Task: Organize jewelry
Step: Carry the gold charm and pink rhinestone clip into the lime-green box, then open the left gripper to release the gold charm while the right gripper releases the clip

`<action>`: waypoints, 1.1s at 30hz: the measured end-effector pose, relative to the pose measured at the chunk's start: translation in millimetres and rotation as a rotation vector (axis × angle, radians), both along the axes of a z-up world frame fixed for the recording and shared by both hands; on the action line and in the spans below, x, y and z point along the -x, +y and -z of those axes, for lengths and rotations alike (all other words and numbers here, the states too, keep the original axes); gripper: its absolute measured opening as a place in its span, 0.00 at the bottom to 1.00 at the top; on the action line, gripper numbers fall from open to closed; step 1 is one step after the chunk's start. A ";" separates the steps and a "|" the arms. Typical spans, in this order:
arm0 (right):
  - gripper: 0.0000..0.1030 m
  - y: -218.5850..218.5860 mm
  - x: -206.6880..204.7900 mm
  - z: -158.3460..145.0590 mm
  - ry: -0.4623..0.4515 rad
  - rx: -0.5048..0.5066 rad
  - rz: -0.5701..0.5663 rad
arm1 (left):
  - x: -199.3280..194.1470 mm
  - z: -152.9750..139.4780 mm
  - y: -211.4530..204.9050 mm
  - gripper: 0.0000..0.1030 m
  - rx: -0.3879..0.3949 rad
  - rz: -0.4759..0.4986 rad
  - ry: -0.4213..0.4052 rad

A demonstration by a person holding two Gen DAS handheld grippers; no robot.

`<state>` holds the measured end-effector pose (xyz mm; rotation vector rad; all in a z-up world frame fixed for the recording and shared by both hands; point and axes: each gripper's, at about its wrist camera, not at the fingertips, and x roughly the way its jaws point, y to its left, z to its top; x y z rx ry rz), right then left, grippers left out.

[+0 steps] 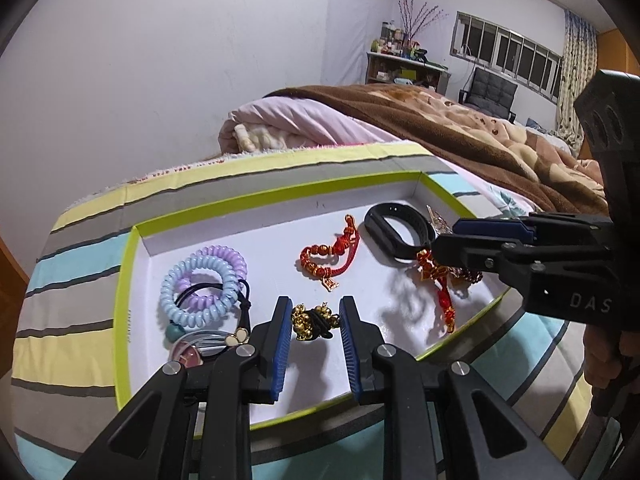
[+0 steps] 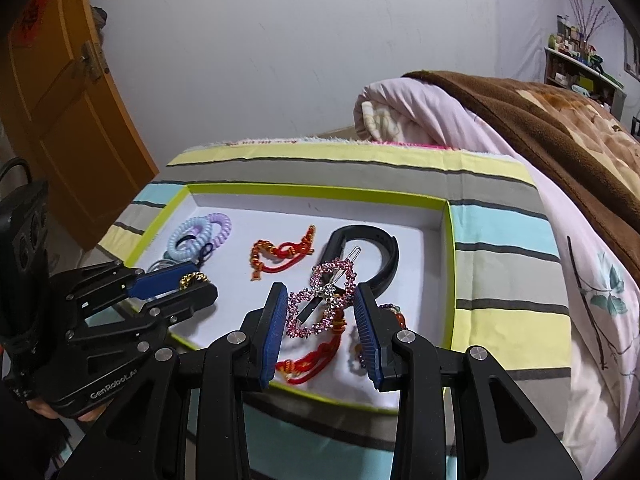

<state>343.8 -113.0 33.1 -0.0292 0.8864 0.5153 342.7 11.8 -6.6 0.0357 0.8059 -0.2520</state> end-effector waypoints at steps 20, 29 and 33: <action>0.35 0.2 -6.3 10.3 0.029 0.022 -0.001 | 2.7 -0.1 0.8 0.25 -0.005 -0.016 -0.005; 0.38 -13.3 8.6 -4.0 -0.001 -0.016 0.028 | 21.2 -14.5 3.2 0.30 0.006 -0.026 -0.039; 0.38 -19.1 24.3 -14.5 -0.031 -0.028 0.039 | 36.9 -25.8 7.9 0.30 0.021 -0.051 -0.061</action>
